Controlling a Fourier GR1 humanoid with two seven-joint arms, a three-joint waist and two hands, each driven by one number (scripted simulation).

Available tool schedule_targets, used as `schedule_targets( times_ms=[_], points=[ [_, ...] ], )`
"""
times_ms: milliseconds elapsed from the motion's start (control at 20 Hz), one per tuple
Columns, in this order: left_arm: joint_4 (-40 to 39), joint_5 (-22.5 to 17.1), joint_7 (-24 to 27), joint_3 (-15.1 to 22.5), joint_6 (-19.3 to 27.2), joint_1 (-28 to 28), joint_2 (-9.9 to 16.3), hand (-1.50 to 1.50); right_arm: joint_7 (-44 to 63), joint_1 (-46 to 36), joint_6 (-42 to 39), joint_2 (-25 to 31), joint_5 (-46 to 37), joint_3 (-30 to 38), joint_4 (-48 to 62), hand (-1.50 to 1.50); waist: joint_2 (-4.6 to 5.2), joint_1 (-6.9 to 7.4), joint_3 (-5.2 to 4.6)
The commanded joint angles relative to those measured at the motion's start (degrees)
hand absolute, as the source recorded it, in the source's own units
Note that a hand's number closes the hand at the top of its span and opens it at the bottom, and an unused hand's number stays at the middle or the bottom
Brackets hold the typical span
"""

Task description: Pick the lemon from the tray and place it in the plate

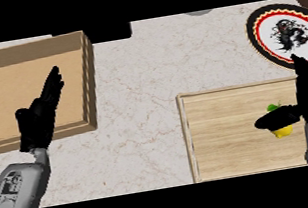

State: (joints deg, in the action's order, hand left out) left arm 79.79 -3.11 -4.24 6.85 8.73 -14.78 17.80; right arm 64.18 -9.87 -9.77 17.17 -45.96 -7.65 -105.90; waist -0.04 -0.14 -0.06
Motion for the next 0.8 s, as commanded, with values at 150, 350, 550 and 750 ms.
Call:
schedule_targets(
  times_ms=[150, 350, 550, 750],
  points=[
    [-0.8, 2.2, 3.7, 0.2, 1.4, 1.9, -2.1, 0.0, 5.2, 0.1, -8.1, 0.2, 3.4, 4.1, 4.7, -1.5, 0.08, 0.13, 0.02],
    [3.6, 0.4, -3.8, -0.7, -0.7, 0.4, -0.5, 0.0, 4.3, 2.6, -6.8, -2.3, 0.4, 1.8, 7.1, -1.5, -0.06, 0.37, 0.06],
    [2.9, 2.5, -2.1, -0.7, -0.7, 1.1, -1.3, 0.0, 0.4, 0.3, -3.2, -4.8, -1.5, 3.1, 14.7, -1.5, 0.08, 0.43, 0.07],
    [-1.7, 3.1, 1.3, -1.1, -1.2, 0.1, -3.5, 0.0, -3.3, 2.1, -4.3, -2.7, -0.6, 6.4, 16.2, -1.5, 0.13, 0.04, 0.06]
  ],
)
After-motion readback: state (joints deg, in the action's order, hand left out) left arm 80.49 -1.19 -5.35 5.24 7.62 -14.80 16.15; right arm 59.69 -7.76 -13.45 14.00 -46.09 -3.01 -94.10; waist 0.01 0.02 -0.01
